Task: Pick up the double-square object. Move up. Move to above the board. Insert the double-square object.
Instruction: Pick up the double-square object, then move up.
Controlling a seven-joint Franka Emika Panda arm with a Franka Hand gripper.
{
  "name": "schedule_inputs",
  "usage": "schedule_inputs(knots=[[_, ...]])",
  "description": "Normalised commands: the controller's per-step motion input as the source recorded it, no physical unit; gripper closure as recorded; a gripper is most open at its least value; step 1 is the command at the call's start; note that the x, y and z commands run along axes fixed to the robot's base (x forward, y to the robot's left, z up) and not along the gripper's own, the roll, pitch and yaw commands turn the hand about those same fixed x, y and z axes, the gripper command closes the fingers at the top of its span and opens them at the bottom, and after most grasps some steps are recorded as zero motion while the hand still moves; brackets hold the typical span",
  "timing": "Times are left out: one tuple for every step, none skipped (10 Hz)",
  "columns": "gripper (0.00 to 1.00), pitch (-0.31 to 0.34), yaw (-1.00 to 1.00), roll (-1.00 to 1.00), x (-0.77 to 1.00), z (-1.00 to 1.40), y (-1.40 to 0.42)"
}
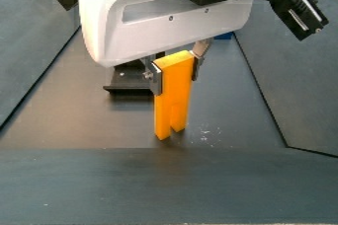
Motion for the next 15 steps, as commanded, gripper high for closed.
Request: schedule_inputs(knots=[[1.0,0.0,0.0,0.0,0.0,0.0,0.0],[1.0,0.0,0.0,0.0,0.0,0.0,0.0],[1.0,0.0,0.0,0.0,0.0,0.0,0.0],[1.0,0.0,0.0,0.0,0.0,0.0,0.0],[1.0,0.0,0.0,0.0,0.0,0.0,0.0],[1.0,0.0,0.0,0.0,0.0,0.0,0.0],[1.0,0.0,0.0,0.0,0.0,0.0,0.0],[1.0,0.0,0.0,0.0,0.0,0.0,0.0],[1.0,0.0,0.0,0.0,0.0,0.0,0.0],[1.0,0.0,0.0,0.0,0.0,0.83,0.0],[1.0,0.018,0.06,0.0,-0.05,0.81,0.04],[1.0,0.044,0.05,0.0,-0.07,0.72,0.03],[1.0,0.061,0.03,0.03,-0.04,0.59,0.01],[1.0,0.072,0.02,0.04,-0.04,0.51,0.01],[1.0,0.086,0.02,0.07,-0.02,0.35,0.0]])
